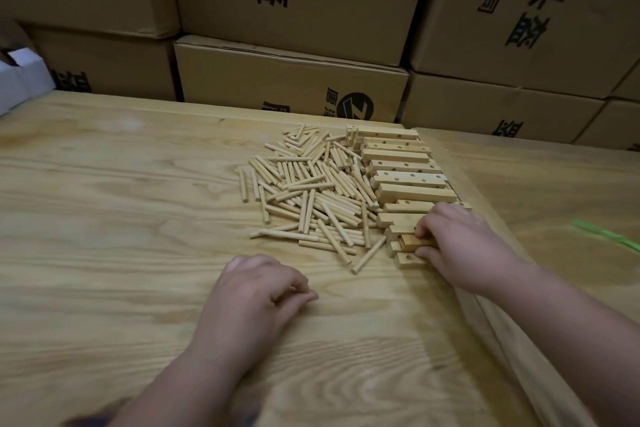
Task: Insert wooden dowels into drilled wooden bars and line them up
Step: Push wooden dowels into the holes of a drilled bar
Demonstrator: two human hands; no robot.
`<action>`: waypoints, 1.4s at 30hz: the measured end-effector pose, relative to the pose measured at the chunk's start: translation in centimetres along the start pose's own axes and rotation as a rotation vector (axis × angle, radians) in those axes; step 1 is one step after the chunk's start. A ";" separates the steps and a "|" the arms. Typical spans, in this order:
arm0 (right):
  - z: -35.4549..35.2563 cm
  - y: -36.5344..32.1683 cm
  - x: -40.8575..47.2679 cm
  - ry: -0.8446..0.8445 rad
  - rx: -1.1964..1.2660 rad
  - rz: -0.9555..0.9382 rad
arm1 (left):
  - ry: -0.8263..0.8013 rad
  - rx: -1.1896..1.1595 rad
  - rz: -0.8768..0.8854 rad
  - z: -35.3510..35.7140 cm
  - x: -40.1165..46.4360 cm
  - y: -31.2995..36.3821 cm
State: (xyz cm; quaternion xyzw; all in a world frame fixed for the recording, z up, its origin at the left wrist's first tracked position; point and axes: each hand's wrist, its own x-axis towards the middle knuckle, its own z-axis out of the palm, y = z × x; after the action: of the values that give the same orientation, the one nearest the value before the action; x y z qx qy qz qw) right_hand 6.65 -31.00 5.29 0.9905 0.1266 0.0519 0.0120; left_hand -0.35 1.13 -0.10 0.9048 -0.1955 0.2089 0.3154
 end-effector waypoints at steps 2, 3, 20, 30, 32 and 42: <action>-0.4 -0.2 0.1 -0.009 -0.070 -0.029 | 0.018 0.000 0.008 0.0 0.0 0.1; -0.6 -0.3 0.1 -0.010 -0.094 -0.034 | 0.021 0.006 0.016 -0.1 0.1 0.1; -3.0 -2.8 -0.8 0.066 -0.091 -0.089 | -0.092 0.080 -0.136 0.4 0.9 0.4; -2.8 -13.7 -1.1 0.585 1.530 0.251 | -0.134 -0.186 -0.299 0.5 1.4 -0.6; -1.2 -15.7 -0.1 0.515 1.693 0.317 | -0.059 -0.414 -0.343 0.5 1.3 -1.1; 3.0 -16.3 1.8 0.734 1.079 0.117 | 0.046 -0.444 -0.421 0.6 1.8 -1.7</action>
State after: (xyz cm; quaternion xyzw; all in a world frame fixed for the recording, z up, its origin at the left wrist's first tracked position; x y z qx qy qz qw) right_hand 4.65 -14.85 1.91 0.7806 0.0766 0.3165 -0.5335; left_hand 2.17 1.60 -0.47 0.8293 -0.0375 0.1117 0.5462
